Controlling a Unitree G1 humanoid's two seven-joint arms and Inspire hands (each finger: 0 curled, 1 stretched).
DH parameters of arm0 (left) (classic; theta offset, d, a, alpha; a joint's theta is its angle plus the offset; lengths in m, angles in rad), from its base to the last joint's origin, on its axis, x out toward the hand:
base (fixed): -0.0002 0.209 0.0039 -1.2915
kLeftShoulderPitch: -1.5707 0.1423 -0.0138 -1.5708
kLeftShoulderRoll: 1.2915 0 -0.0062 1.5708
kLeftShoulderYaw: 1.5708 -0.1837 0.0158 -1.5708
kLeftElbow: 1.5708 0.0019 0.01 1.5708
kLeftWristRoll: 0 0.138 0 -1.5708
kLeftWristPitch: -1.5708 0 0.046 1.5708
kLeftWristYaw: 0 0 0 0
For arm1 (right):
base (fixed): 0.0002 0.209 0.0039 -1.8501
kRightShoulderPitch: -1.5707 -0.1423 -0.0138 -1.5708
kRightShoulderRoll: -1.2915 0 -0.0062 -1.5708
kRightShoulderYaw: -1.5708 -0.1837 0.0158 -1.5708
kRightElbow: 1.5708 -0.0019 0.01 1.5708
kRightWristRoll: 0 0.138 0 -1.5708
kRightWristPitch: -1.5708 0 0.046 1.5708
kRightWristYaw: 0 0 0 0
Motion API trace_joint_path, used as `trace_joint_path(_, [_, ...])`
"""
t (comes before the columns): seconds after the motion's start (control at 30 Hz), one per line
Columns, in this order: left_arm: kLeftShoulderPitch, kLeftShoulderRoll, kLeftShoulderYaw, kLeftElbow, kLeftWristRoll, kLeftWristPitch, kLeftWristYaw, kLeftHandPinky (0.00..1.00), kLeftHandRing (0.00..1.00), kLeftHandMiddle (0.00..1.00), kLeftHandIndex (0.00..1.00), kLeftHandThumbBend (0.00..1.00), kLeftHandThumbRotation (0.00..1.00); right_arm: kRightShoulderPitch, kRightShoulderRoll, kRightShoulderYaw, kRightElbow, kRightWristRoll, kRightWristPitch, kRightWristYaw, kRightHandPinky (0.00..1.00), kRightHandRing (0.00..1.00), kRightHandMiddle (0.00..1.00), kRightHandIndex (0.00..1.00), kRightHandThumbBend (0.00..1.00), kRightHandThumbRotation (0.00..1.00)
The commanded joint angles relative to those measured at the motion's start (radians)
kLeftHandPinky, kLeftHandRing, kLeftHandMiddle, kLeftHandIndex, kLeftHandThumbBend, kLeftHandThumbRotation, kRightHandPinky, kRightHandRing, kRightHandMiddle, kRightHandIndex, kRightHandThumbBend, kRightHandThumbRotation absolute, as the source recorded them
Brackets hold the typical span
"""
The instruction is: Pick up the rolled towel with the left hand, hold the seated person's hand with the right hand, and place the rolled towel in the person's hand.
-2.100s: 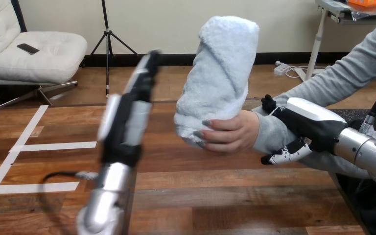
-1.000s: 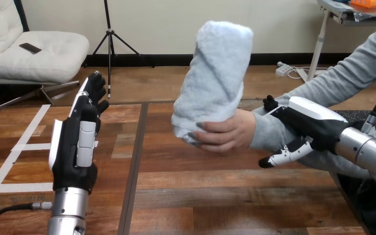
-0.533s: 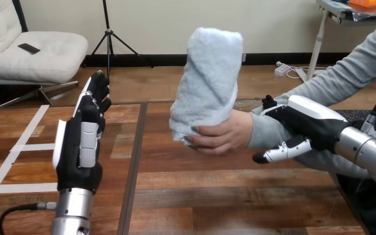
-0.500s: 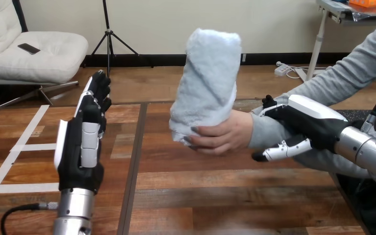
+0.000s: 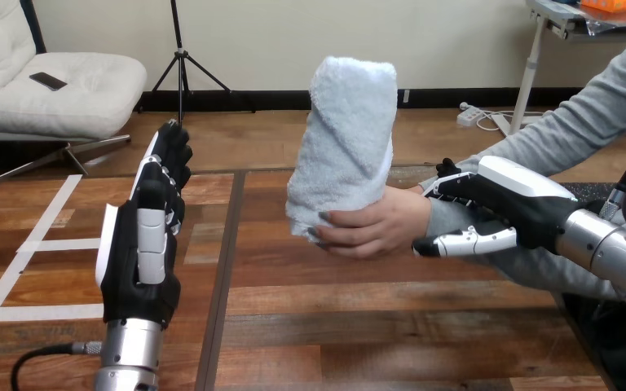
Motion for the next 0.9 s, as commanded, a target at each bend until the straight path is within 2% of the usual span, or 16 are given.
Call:
trace_joint_path(0.0, [-0.022,-0.007,-0.011,-0.051,-0.029,0.006,-0.028,0.98,0.98,0.96,0.95,0.87,0.98,-0.024,-0.015,-0.028,-0.035,0.027,-0.026,-0.004,0.60,0.67,0.69,0.71,0.90,0.97])
trace_joint_path(0.27, [-0.006,-0.013,-0.019,-0.082,-0.028,0.028,-0.038,0.94,0.99,0.98,0.97,0.85,0.95,-0.005,-0.012,-0.056,-0.043,0.072,-0.031,0.002,0.62,0.69,0.71,0.72,0.98,1.00])
trace_joint_path(0.5, [0.014,-0.015,-0.027,-0.117,-0.005,0.043,-0.030,0.94,1.00,0.99,0.98,0.85,0.95,0.029,-0.009,-0.093,-0.085,0.130,-0.040,-0.007,0.62,0.69,0.72,0.73,0.97,1.00])
trace_joint_path(0.7, [0.029,-0.015,-0.033,-0.139,0.021,0.039,-0.021,0.93,0.99,0.98,0.97,0.86,0.96,0.077,0.003,-0.142,-0.172,0.206,-0.026,-0.006,0.64,0.72,0.75,0.75,0.93,1.00])
trace_joint_path(0.87, [0.047,-0.017,-0.043,-0.165,0.003,0.050,-0.038,0.94,1.00,0.98,0.97,0.87,0.94,0.130,0.032,-0.194,-0.264,0.307,-0.009,0.003,0.67,0.74,0.76,0.77,0.86,1.00])
